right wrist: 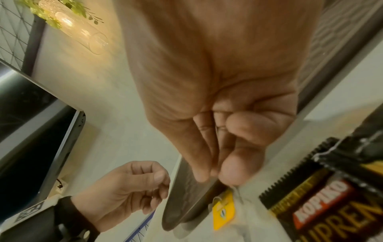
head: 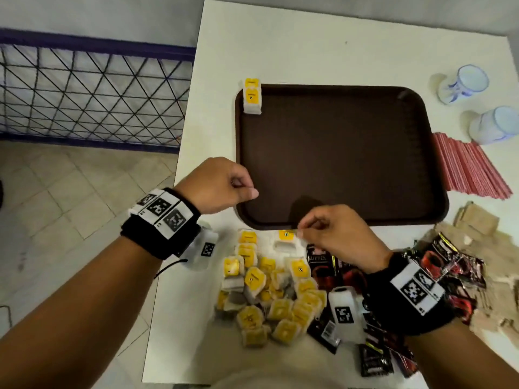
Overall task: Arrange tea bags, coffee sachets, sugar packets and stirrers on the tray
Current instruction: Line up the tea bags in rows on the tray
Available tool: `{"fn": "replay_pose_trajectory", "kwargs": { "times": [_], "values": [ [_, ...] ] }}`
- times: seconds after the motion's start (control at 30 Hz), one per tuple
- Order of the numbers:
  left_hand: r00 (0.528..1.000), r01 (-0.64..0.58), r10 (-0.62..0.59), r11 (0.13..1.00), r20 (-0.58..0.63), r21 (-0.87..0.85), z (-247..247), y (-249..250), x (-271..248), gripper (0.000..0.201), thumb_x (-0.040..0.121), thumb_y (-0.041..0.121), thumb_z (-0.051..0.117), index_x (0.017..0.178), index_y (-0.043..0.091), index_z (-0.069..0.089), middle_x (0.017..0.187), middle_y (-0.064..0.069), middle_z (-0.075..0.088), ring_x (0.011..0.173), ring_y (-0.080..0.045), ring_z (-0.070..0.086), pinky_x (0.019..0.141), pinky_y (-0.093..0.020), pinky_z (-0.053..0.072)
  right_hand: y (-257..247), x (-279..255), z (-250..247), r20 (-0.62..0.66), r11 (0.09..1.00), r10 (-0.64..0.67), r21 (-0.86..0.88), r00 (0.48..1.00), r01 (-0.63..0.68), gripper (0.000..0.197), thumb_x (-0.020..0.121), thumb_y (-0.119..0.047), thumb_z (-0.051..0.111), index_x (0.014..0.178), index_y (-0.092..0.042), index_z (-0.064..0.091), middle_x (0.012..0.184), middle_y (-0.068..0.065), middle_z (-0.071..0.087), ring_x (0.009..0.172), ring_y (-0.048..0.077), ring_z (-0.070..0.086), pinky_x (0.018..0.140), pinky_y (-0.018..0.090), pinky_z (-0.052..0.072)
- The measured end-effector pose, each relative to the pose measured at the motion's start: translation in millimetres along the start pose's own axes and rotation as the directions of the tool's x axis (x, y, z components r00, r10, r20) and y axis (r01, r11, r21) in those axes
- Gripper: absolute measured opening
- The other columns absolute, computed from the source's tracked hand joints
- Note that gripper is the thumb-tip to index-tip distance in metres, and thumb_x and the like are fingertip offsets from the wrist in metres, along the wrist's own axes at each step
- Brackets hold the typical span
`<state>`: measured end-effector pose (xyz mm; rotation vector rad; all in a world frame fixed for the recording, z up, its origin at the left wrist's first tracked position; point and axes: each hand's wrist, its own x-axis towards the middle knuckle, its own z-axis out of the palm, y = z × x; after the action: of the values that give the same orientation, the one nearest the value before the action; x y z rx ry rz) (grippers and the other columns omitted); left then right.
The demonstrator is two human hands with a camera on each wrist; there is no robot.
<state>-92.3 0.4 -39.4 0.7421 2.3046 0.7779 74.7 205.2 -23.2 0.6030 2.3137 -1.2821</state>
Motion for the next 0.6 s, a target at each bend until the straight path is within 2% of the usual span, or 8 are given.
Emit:
{"fn": "replay_pose_trajectory", "kwargs": {
  "times": [0.13,0.2,0.3,0.4,0.53,0.6],
  "values": [
    [0.992,-0.025,0.030,0.999,0.119,-0.041,21.5,13.4,-21.0,0.010,0.077,0.038,0.079,0.076,0.028,0.076,0.071,0.014,0.069,0.070,0.003,0.063,0.074,-0.030,0.055,6.8,-16.4,5.0,0.088,0.995,-0.041,-0.087,0.995,0.049,0.003,0.085,-0.022,0.077,0.083,-0.022,0.074,0.071,0.002,0.072,0.049,0.008,0.062,0.056,0.027,0.053],
    [0.978,-0.058,0.059,0.998,0.198,-0.006,29.8,22.6,-29.0,0.011,0.077,0.041,0.078,0.080,0.031,0.077,0.073,0.014,0.071,0.073,0.004,0.064,0.076,-0.032,0.057,8.4,-22.8,7.9,0.146,0.979,-0.039,-0.193,0.988,0.068,0.009,0.081,-0.027,0.079,0.087,-0.025,0.074,0.073,-0.001,0.071,0.053,0.004,0.062,0.061,0.029,0.053],
    [0.953,-0.096,0.084,0.995,0.292,0.028,40.7,38.8,-36.5,0.016,0.076,0.043,0.078,0.086,0.030,0.076,0.076,0.014,0.071,0.073,0.004,0.065,0.076,-0.030,0.057,10.1,-31.4,7.9,0.192,0.952,-0.010,-0.298,0.981,0.068,0.017,0.075,-0.032,0.083,0.084,-0.025,0.071,0.075,-0.006,0.070,0.065,0.003,0.063,0.065,0.025,0.051],
    [0.928,-0.141,0.092,0.984,0.362,0.111,55.0,55.7,-39.2,0.022,0.075,0.043,0.078,0.093,0.030,0.075,0.083,0.013,0.072,0.078,-0.001,0.066,0.077,-0.029,0.056,12.0,-40.2,9.2,0.218,0.935,0.014,-0.349,0.976,0.065,0.021,0.072,-0.034,0.084,0.083,-0.026,0.068,0.077,-0.009,0.068,0.069,0.003,0.063,0.064,0.023,0.050],
    [0.906,-0.178,0.073,0.959,0.417,0.220,75.8,74.6,-38.9,0.023,0.074,0.038,0.077,0.094,0.029,0.072,0.086,0.013,0.069,0.083,-0.010,0.066,0.076,-0.032,0.056,16.3,-45.2,16.6,0.234,0.931,0.005,-0.357,0.972,0.081,0.018,0.073,-0.021,0.081,0.086,-0.025,0.068,0.083,-0.010,0.069,0.076,0.006,0.065,0.070,0.026,0.054],
    [0.899,-0.197,0.077,0.950,0.431,0.241,81.5,79.7,-37.8,0.023,0.072,0.037,0.078,0.091,0.027,0.071,0.084,0.010,0.070,0.081,-0.013,0.066,0.074,-0.034,0.057,19.0,-44.2,19.6,0.237,0.933,-0.012,-0.346,0.971,0.096,0.018,0.075,-0.012,0.076,0.083,-0.025,0.067,0.081,-0.010,0.068,0.075,0.005,0.065,0.068,0.025,0.053]
  ]
}}
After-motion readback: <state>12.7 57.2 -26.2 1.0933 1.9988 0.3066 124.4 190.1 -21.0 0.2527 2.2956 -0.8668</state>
